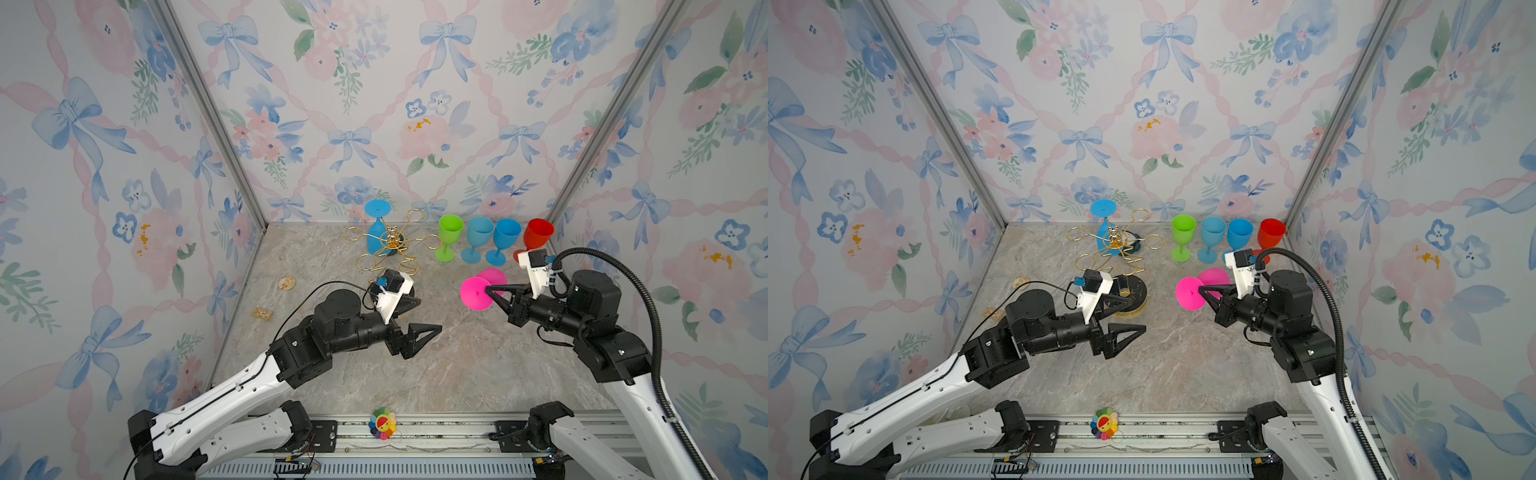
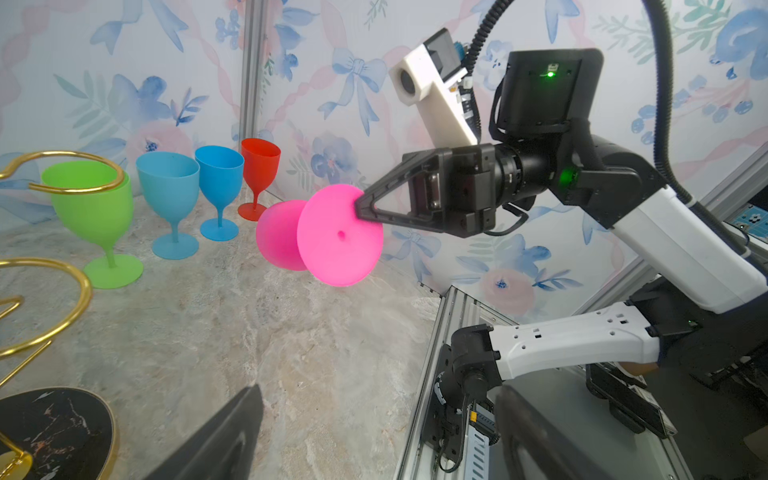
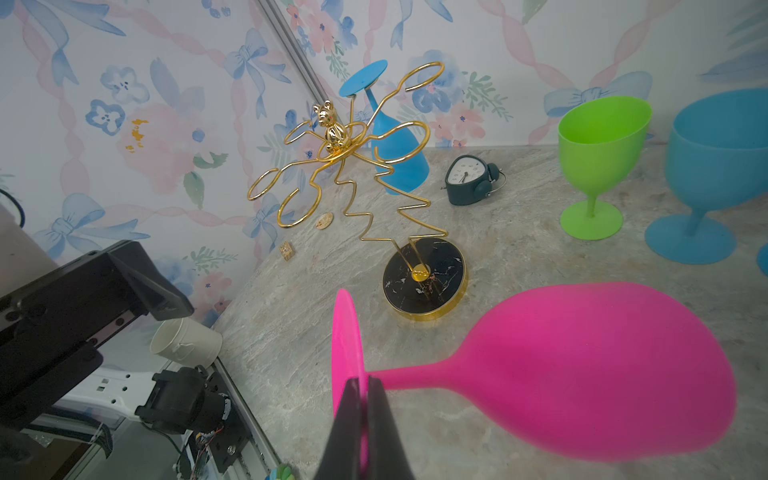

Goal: Take the wine glass off the wine glass rack
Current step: 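Carry the pink glass toward the left gripper while the left gripper reaches toward it, then close the left gripper on the pink glass foot beside the right gripper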

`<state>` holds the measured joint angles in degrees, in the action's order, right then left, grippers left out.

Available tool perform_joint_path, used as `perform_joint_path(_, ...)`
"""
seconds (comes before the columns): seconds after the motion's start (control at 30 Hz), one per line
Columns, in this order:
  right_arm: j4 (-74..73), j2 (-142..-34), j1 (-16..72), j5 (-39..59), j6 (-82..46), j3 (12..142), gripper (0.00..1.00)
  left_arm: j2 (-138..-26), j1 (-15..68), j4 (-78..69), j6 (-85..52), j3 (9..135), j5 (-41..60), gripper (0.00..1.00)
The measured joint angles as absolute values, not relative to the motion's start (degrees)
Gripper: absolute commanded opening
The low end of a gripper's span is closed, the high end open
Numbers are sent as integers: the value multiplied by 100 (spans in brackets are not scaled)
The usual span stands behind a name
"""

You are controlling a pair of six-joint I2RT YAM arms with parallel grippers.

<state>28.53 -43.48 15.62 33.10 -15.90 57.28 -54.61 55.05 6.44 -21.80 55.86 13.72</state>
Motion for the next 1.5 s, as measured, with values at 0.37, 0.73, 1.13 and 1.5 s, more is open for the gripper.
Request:
perform_joint_path(0.37,2635,-3905,2056,3664,-1500,5502,0,-6294,5513,499,-2451,5900,1653,70)
perform_joint_path(0.73,2314,-3760,2438,3778,-1474,5315,0,-6569,5513,-47,-2777,5992,2307,65)
perform_joint_path(1.13,1900,-3719,2571,3793,-1479,5085,0,-6661,5511,-119,-2921,6069,2558,43)
perform_joint_path(1.5,1833,-3632,2600,3811,-1470,5019,0,-6796,5511,-130,-3050,6071,2567,21)
